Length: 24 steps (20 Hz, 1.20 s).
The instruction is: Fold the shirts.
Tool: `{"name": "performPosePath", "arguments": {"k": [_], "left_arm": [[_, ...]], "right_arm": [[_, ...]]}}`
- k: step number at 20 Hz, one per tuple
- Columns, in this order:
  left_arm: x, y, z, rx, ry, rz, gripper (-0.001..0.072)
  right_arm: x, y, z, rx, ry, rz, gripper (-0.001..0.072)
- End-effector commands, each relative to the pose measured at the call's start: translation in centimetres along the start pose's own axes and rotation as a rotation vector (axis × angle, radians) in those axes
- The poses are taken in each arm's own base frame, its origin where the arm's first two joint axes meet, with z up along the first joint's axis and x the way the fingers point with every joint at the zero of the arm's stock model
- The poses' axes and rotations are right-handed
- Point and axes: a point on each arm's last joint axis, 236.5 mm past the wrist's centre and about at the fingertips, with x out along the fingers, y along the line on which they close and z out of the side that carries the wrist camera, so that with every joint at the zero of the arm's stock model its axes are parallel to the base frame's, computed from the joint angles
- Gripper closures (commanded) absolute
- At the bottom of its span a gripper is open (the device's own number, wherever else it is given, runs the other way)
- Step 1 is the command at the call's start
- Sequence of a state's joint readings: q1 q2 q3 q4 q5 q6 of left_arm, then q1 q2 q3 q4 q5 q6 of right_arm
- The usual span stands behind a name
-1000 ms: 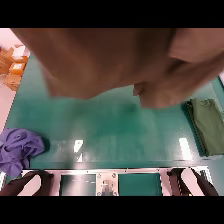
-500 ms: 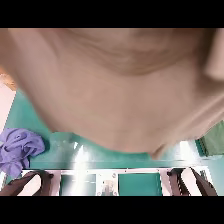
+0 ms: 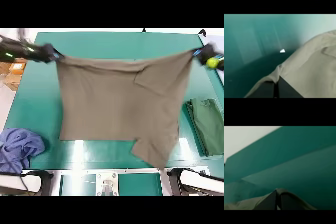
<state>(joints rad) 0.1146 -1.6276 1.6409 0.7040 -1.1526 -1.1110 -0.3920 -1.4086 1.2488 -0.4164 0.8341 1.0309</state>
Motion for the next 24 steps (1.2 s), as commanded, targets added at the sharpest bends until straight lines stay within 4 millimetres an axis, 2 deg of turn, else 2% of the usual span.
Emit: {"name": "performPosePath", "arguments": {"k": [1, 3, 6, 8, 11, 13, 16, 20, 24], "left_arm": [[6.9, 7.2, -1.5, -0.099, 0.0, 0.065, 0.0683], [7.9, 8.6, -1.1, -0.106, -0.018, 0.086, 0.0683], [8.1, 9.6, -1.8, -0.087, 0.01, 0.111, 0.0683], [7.2, 9.9, -3.8, -0.083, 0.102, 0.102, 0.0683], [4.1, 9.8, -7.3, -0.095, 0.296, 0.079, 0.0684], [2.6, 9.9, -9.0, -0.101, 0.399, 0.103, 0.0684], [2.6, 8.3, -11.4, -0.118, 0.5, 0.06, 0.0683], [3.3, 9.8, -14.7, -0.11, 0.604, 0.16, 0.0683], [4.4, 10.5, -16.9, -0.125, 0.635, 0.184, 0.0683]], "right_arm": [[7.5, -8.2, -5.3, 0.203, 0.141, -0.053, 0.069], [9.2, -9.4, -5.8, 0.249, 0.185, -0.036, 0.069], [9.4, -8.5, -4.8, 0.226, 0.211, 0.007, 0.0691], [7.9, -7.8, -4.4, 0.202, 0.261, 0.035, 0.0691], [4.2, -8.6, -5.7, 0.133, 0.383, -0.039, 0.0692], [1.5, -9.6, -7.2, 0.057, 0.467, -0.14, 0.0692], [-0.3, -10.5, -10.3, 0.03, 0.544, -0.207, 0.0692], [-1.1, -13.1, -14.7, 0.064, 0.626, -0.266, 0.0692], [-0.8, -15.1, -16.9, 0.101, 0.618, -0.309, 0.0692]]}}
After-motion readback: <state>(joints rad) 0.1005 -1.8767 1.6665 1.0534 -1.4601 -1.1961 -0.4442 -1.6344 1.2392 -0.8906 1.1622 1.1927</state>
